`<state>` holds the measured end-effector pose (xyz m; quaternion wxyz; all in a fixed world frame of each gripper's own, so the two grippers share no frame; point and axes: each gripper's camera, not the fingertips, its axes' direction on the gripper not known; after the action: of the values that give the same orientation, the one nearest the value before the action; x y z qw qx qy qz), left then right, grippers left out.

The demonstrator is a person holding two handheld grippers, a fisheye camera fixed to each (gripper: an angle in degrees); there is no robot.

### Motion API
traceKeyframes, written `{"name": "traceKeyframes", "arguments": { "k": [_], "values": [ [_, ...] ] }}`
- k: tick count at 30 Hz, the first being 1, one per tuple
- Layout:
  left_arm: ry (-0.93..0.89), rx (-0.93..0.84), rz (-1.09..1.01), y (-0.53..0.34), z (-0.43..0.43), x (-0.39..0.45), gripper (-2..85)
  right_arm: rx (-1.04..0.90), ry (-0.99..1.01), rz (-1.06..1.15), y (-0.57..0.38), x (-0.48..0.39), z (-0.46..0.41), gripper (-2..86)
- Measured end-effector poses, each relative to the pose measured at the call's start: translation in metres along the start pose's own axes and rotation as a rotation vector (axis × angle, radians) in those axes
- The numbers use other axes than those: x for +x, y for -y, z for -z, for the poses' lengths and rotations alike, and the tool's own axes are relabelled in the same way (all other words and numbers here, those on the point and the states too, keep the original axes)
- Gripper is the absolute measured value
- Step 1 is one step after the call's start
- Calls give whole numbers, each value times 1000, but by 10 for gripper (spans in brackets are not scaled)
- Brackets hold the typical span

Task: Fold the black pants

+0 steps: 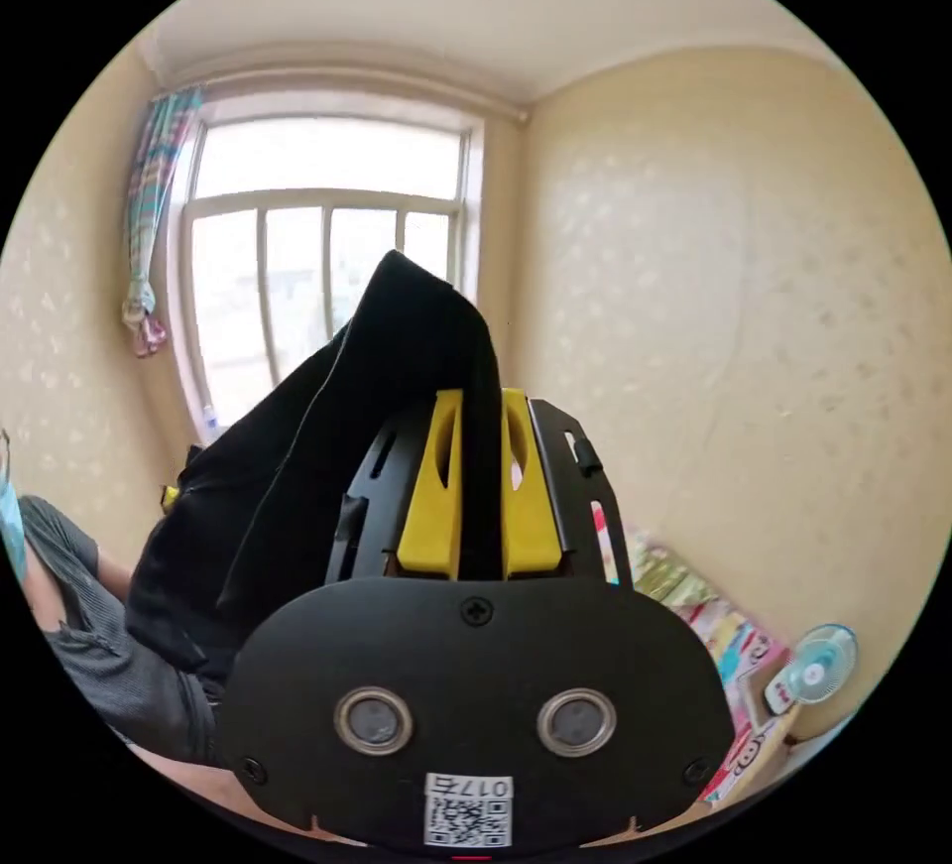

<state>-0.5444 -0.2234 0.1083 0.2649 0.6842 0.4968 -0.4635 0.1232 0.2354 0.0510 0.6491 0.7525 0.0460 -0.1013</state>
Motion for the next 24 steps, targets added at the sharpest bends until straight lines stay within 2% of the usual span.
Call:
{"name": "traceKeyframes", "arguments": {
  "k": [2,3,4,5,6,8,11,12,14,16,18,19,21,22,24],
  "values": [
    [307,92,46,18,100,-26,43,-154,115,-51,4,23,-84,55],
    [392,103,73,20,128,-36,44,-238,178,-73,-8,32,-129,52],
    [571,107,151,18,185,-57,50,-263,206,-82,-19,34,-147,49],
    [760,120,243,8,244,-77,59,-300,261,-95,-47,37,-179,43],
    [862,139,293,-1,277,-85,66,-358,310,-114,-83,40,-208,39],
    [1153,274,589,-55,405,-102,75,-515,355,-184,-155,46,-249,34],
    [1161,382,871,-123,497,-104,79,-778,385,-464,-301,65,-288,42],
    [1157,378,908,-131,504,-104,79,-864,419,-620,-361,74,-289,48],
    [1178,270,1032,-146,508,-112,78,-908,466,-857,-437,87,-271,63],
    [1183,182,1090,-146,500,-126,75,-883,465,-1089,-492,100,-237,75],
    [1119,129,1151,-144,488,-151,72,-809,392,-1392,-543,121,-184,103],
    [1052,90,1198,-142,479,-174,72,-781,380,-1465,-553,126,-172,111],
    [979,14,1277,-138,464,-213,75,-666,336,-1724,-587,143,-130,129],
    [940,-17,1330,-134,453,-236,77,-629,325,-1780,-593,147,-121,131],
    [872,-68,1392,-127,434,-269,82,-405,291,-1984,-613,161,-88,136]
  ]
}}
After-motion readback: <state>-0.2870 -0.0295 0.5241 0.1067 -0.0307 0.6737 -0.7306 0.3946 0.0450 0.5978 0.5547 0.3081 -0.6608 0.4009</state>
